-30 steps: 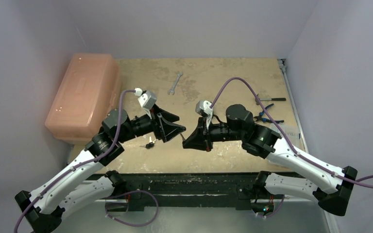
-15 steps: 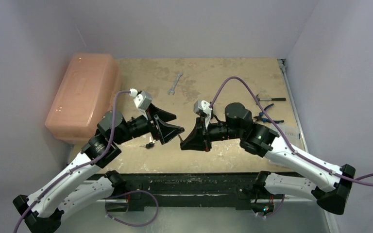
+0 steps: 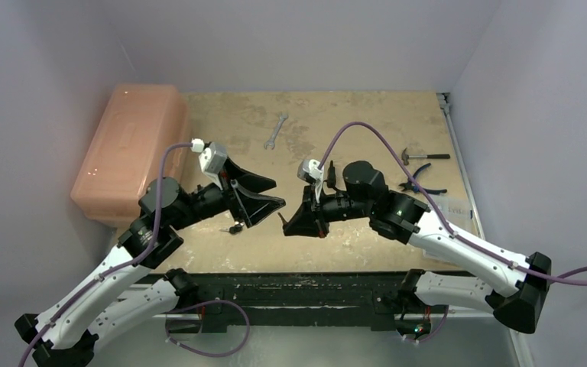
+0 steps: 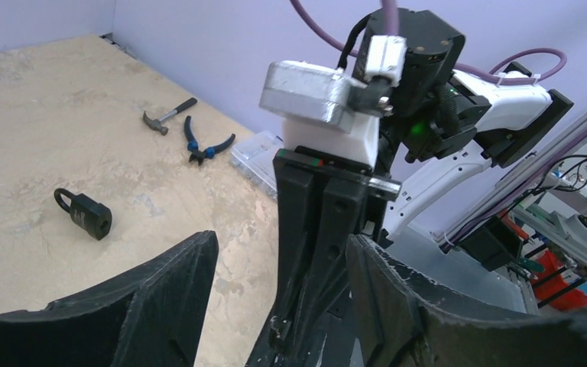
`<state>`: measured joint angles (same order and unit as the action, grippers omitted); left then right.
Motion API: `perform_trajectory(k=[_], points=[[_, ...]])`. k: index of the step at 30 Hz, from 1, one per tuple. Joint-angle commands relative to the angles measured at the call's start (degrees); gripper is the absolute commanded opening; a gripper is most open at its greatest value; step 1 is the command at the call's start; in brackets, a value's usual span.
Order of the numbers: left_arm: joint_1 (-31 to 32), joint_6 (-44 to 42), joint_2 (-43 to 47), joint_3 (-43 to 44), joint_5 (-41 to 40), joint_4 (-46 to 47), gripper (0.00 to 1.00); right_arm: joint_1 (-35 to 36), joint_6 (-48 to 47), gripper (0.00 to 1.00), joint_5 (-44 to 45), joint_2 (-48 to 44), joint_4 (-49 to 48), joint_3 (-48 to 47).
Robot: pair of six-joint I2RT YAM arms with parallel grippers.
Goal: Unlock with the key
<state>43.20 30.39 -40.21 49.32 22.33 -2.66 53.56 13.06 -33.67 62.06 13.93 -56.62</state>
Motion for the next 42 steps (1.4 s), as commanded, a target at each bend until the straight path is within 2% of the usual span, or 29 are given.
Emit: perform_trajectory(k=[1,16,22,23,26,31,34,35,37,42], points=[[0.2,0.9,0.0,-0.1,1.4,0.9,0.64,-0.2,1.4,0.0,1.3,-2.0,-3.9,-1.0],[0.2,3.3,-0.5,-5.0,4.8,5.5,0.5,-0.2,1.7,0.0,4.0,-1.2,-4.1,-4.9],[0.2,4.2,-0.2,-6.3,5.5,6.8,0.33,-0.2,2.0,0.0,4.7,-1.2,-4.4,-5.8],[0.2,4.3,-0.3,-6.3,5.4,6.7,0.28,-0.2,2.1,0.0,4.7,-1.2,-4.4,-5.8],[0.2,4.7,-1.0,-6.4,4.9,6.6,0.0,-0.3,2.3,0.0,4.5,-1.2,-4.8,-5.7],[0.2,7.3,-0.8,-8.1,4.7,11.3,0.0,-0.2,3.1,0.01,3.9,-2.2,-6.4,-4.4],[0.2,7.5,0.3,-7.9,2.5,11.8,0.0,-0.3,4.1,0.41,5.4,-4.3,-7.9,-2.1],[0.2,7.6,0.8,-7.7,1.9,12.0,0.0,-0.3,4.6,0.5,6.0,-5.5,-8.7,-1.1],[0.2,7.9,1.4,-7.3,0.2,12.6,0.0,-0.3,5.5,0.61,7.2,-8.1,-11.1,1.4],[0.2,10.4,2.1,-7.4,-2.6,17.3,0.0,-0.4,11.9,0.74,13.6,-16.8,-22.6,11.1]])
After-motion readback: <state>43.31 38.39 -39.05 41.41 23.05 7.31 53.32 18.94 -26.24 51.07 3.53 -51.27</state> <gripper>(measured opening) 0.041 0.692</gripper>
